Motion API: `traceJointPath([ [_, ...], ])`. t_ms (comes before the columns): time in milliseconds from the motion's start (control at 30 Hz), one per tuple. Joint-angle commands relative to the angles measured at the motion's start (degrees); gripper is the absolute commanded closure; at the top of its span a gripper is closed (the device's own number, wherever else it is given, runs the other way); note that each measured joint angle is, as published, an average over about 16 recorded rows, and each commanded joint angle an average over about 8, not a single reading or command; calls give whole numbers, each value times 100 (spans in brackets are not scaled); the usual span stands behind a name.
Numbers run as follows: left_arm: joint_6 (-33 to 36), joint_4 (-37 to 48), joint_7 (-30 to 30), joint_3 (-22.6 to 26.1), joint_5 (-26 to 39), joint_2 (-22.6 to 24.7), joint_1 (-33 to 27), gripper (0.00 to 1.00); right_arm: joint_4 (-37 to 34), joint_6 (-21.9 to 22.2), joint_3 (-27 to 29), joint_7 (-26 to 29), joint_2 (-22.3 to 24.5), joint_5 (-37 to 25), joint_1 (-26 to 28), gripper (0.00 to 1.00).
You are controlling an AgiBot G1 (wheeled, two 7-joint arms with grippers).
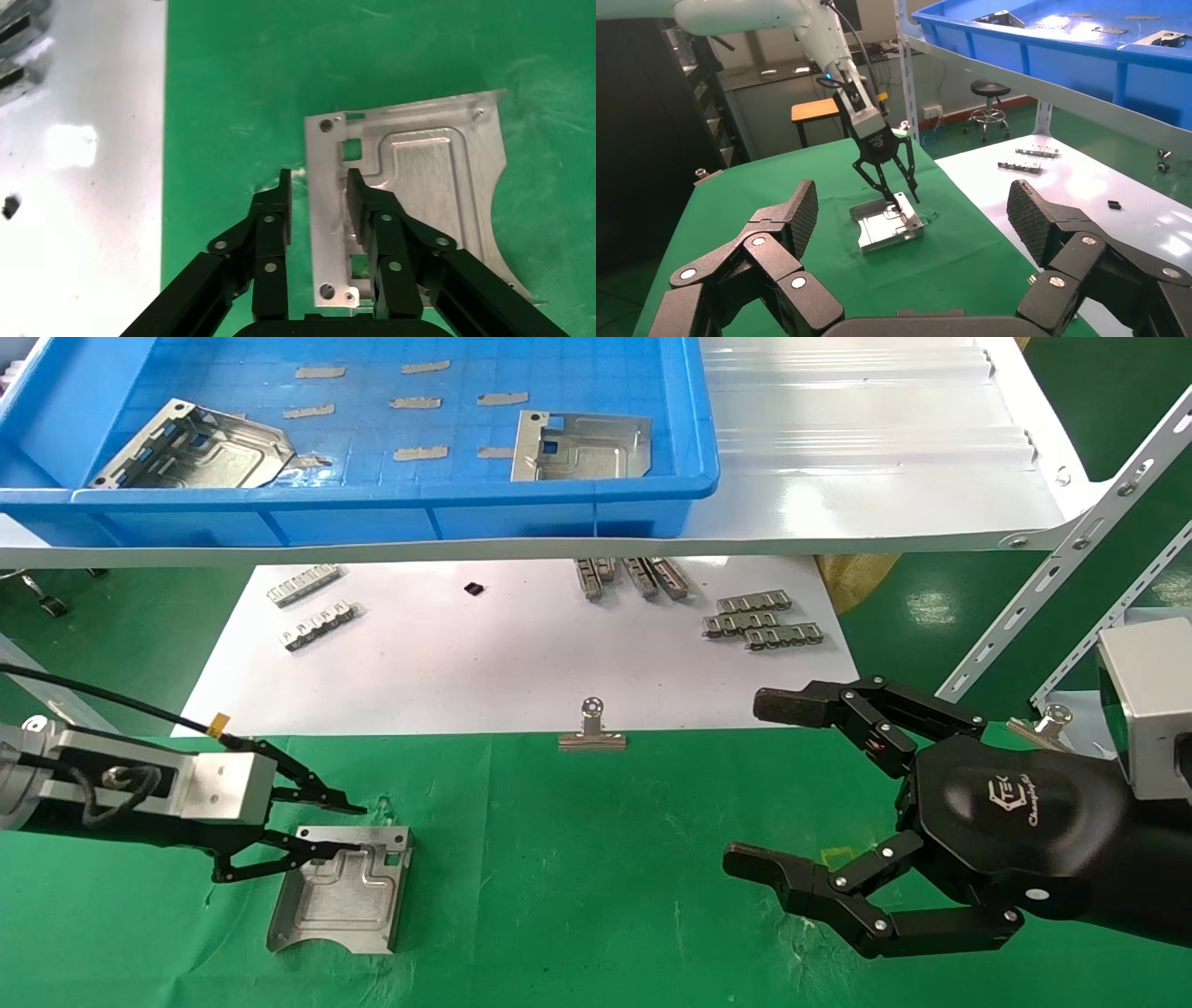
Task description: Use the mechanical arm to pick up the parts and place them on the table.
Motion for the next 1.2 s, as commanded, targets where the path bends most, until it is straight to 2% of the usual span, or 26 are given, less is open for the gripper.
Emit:
traceJointPath([
  [33,60,101,-9,-10,-25,26,-47,0,0,0,0,0,0,0,0,0],
  [300,147,421,-472,-187,-371,-40,-15,0,-1,1,0,0,0,0,-1,0],
  [633,147,353,-521,-233,-423,-63,44,0,-1,1,0,0,0,0,-1,0],
  [1200,10,-1460,-1731,-1127,-1236,-548,1124,0,-1,1,0,0,0,0,-1,0],
])
